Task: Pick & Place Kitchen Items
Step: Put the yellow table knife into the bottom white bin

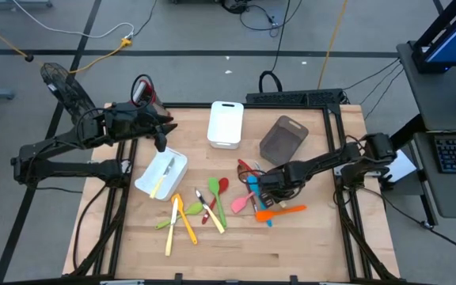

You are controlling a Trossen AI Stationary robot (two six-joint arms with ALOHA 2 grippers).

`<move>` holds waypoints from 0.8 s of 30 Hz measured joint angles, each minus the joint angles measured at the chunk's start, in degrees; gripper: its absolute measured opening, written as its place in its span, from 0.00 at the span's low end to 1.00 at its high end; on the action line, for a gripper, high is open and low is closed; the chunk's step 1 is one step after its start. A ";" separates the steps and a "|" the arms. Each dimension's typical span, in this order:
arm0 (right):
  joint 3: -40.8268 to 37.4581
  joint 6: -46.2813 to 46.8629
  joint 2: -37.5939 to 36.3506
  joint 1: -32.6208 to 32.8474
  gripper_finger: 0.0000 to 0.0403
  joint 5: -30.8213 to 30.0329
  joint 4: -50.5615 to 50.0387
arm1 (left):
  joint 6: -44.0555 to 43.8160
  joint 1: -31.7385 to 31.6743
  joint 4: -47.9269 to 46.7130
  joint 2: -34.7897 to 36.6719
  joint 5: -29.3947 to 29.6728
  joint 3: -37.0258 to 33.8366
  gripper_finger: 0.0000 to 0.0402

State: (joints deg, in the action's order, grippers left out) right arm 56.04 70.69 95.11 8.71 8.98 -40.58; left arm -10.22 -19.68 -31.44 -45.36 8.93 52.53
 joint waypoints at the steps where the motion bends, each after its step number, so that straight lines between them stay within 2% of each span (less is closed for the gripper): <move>1: -0.07 0.55 -1.15 0.04 0.16 0.02 -0.11 | 0.00 0.02 0.00 -0.02 0.00 0.00 0.36; 7: 0.10 0.82 -9.04 0.05 0.16 -1.43 1.06 | -1.36 0.04 0.05 0.00 -0.03 0.00 0.36; 12: 0.10 0.20 -15.52 -0.03 0.16 -1.78 7.98 | -3.93 0.11 0.31 0.00 -1.73 0.00 0.36; 17: 0.19 -2.75 -20.50 -1.37 0.16 -3.33 19.78 | -7.08 0.11 3.11 -0.01 -6.94 0.00 0.36; 24: 0.28 -12.66 -22.44 -5.00 0.16 -1.47 35.39 | -11.04 0.11 10.67 -0.02 -15.71 0.00 0.36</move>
State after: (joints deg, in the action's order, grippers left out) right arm 56.31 58.03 72.67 3.71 7.51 -5.19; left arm -21.26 -19.57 -20.77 -45.38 -6.78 52.53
